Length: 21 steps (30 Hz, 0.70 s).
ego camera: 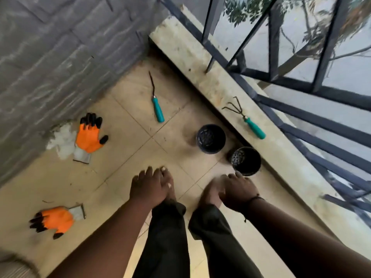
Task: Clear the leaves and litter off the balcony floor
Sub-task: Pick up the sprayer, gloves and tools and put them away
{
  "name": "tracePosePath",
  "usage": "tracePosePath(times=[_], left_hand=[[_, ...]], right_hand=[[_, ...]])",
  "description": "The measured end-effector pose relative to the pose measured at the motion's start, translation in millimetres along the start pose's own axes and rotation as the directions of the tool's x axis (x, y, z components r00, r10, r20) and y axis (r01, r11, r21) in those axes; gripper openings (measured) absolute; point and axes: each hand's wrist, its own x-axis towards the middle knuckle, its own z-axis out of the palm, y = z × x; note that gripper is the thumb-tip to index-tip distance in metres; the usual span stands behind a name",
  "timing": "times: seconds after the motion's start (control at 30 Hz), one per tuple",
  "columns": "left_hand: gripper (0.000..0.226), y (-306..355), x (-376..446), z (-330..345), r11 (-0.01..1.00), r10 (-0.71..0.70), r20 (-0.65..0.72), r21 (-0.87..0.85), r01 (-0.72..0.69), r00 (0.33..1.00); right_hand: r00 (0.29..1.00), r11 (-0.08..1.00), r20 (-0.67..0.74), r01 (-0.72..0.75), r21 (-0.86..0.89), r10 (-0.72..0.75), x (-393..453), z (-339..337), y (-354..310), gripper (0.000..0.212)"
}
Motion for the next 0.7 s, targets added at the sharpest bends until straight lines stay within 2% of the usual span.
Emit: tracePosePath(times=[0.23, 0.57, 0.7], left_hand=[[0.064, -9.9, 95.9, -31.4, 0.998, -0.061, -0.066, -0.027, 0.06, 0.996], [0.062, 13.8, 203.7, -40.2, 0.999, 0.011, -0.113, 0.039, -0.006, 0.994], [0.065, 14.8, 242.9, -38.3, 0.997, -0.063, -0.18, 0.03, 0.069, 0.982]], right_hand=[[0.997, 0.997, -0.029, 0.075, 0.031, -0.074, 65.2, -11.1, -40.1, 0.047], [0.977, 0.984, -0.158, 0.159, 0.085, -0.144, 154.9, -31.8, -66.9, 0.051], [0.962, 0.967, -0.223, 0.195, 0.165, -0.156, 175.8, -37.7, -69.9, 0.05]])
